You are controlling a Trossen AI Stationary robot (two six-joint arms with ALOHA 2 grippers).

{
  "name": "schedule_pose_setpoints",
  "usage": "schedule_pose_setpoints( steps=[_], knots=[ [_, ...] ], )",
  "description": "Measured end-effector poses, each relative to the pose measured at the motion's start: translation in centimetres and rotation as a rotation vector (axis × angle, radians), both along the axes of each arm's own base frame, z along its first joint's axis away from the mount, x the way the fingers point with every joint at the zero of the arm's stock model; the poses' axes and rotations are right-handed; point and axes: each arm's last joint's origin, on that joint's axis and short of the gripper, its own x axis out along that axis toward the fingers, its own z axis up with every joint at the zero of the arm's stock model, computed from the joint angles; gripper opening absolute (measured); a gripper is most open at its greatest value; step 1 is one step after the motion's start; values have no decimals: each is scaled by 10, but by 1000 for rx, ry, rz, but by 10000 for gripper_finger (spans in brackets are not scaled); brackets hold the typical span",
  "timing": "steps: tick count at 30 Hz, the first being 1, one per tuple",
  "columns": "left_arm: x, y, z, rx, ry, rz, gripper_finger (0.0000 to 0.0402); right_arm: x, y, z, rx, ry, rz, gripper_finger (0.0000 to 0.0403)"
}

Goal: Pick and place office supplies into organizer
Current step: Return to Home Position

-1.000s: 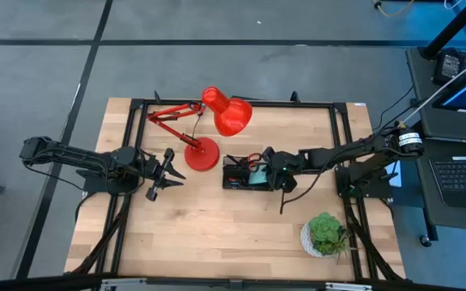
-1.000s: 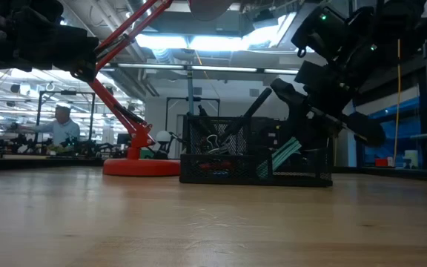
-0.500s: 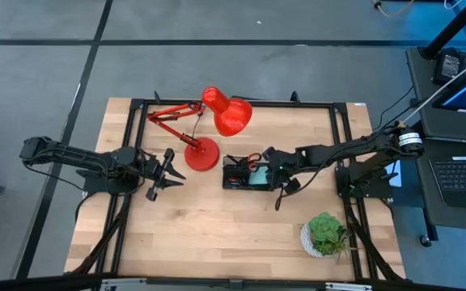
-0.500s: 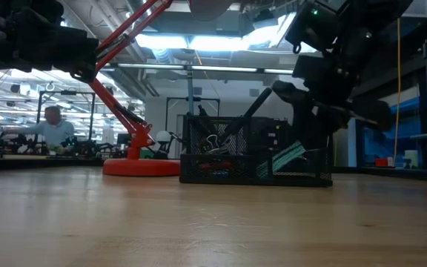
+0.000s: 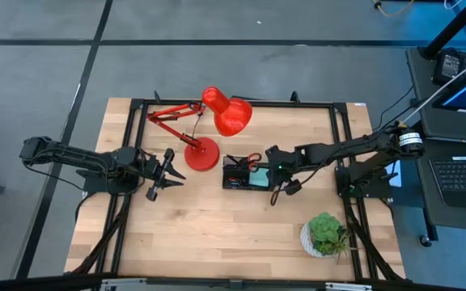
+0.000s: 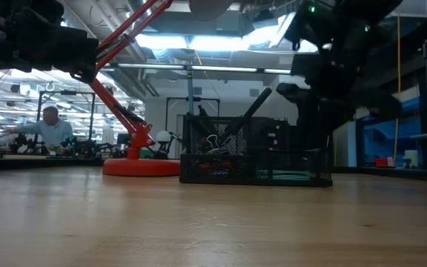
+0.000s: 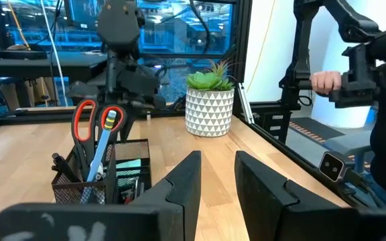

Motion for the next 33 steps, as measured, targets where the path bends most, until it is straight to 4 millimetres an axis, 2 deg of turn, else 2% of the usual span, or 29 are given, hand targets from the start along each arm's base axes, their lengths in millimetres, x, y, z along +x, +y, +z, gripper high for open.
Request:
schedule_pose_setpoints(
  steps=[6,11,17,26,33],
  knots=[
    [0,0,0,-36,6,-1,86,-10,-17,25,69,-102,-162,84],
    [-2,0,3,-42,-17,-2,86,-32,-32,39,138,-239,-274,84],
    [-4,2,6,-43,-50,13,86,-61,-39,59,211,-449,-409,84],
    [-7,11,9,-39,-74,35,86,-110,-35,51,241,-673,-543,84],
    [-15,22,13,-45,-108,57,86,-137,-30,52,262,-809,-555,84]
  ],
)
